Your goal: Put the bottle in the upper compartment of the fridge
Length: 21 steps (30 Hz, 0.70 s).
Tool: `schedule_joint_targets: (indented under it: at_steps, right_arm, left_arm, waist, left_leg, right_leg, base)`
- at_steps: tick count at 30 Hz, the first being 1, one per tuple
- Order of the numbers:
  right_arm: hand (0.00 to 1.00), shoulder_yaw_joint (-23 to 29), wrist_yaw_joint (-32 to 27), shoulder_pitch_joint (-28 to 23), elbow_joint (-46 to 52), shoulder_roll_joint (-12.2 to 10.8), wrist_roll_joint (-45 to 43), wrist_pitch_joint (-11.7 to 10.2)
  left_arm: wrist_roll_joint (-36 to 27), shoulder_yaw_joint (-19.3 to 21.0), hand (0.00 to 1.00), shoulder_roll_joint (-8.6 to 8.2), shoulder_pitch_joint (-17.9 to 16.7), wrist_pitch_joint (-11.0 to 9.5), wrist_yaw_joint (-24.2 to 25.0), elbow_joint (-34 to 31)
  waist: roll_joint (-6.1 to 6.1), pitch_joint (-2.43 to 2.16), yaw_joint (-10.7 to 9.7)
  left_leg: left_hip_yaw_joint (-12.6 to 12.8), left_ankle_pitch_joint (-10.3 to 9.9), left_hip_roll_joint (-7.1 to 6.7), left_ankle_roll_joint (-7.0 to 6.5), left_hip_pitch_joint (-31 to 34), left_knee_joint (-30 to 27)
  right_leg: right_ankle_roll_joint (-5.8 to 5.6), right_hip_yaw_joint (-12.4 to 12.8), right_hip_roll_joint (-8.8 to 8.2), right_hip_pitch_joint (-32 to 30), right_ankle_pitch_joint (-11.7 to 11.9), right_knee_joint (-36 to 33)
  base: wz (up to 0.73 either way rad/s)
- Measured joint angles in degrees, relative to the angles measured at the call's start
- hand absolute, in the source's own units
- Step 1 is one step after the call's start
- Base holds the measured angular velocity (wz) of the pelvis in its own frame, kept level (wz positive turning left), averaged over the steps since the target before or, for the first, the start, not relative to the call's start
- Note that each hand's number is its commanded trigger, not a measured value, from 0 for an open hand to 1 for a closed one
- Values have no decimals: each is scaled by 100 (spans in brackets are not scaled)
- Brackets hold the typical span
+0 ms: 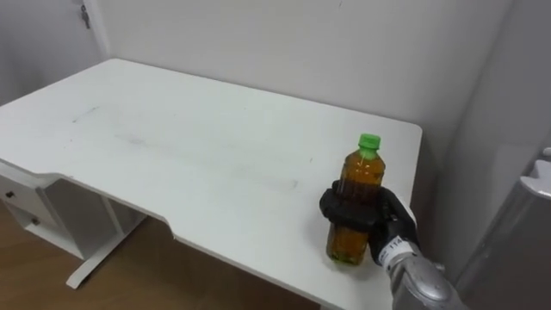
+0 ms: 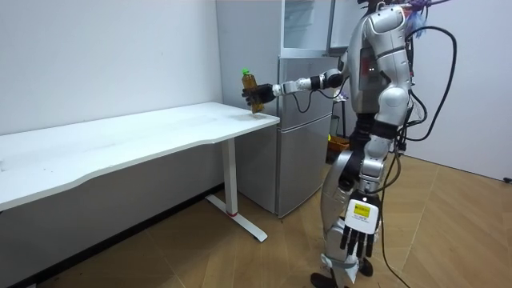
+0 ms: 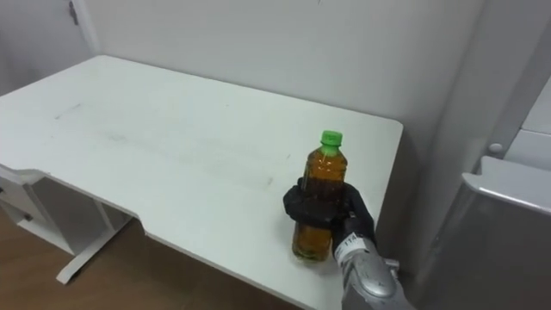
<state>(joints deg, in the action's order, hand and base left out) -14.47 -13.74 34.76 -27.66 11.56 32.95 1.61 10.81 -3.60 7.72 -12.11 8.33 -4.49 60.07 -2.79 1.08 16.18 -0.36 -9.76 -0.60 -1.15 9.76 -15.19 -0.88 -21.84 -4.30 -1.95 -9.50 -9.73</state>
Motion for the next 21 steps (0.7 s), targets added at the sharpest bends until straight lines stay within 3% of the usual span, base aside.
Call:
schedule_joint_targets:
  at_steps: [4, 10, 14, 16, 21]
  right_arm:
    - [100, -15, 79, -9, 879, 215, 1, 50]
    - [100, 9, 69, -209, 2076, 475, -1, 65]
    - [100, 37, 135, -255, 2570, 678, -71, 228]
    - [100, 105, 127, -255, 2822, 726, -171, 352]
    - [100, 288, 44, -254, 3334, 735, -207, 356]
  left_arm:
    - [-5, 73, 0, 30, -24, -27, -1, -28]
    - [-233, 346, 0, 70, -177, -101, -23, 51]
    - [-225, 407, 0, 79, -206, -100, -39, 25]
    - [-232, 534, 0, 91, -222, -108, -39, 2]
    - [-234, 575, 0, 143, -322, -106, -40, 1]
  waist:
    - [-12, -10, -182]
    - [-118, -89, -502]
    - [-137, -102, -658]
    - [-166, -121, -713]
    - [-211, -179, -797]
  left_leg:
    - [21, 0, -5, -1, -227, 80]
    - [131, 0, 22, 0, -565, 194]
    - [190, 1, 45, 3, -675, 258]
    - [192, 5, 63, 11, -655, 254]
    - [244, 13, 82, 25, -773, 257]
  right_leg:
    - [-1, 57, 0, 181, 0, 7]
    - [-2, 130, 7, 431, -1, 14]
    - [-1, 169, 15, 483, -1, -14]
    - [11, 205, 36, 470, 7, -11]
    - [27, 265, 63, 539, 17, -5]
  base:
    - [-4]
    - [-10]
    - [-9]
    - [-6]
    - [-6]
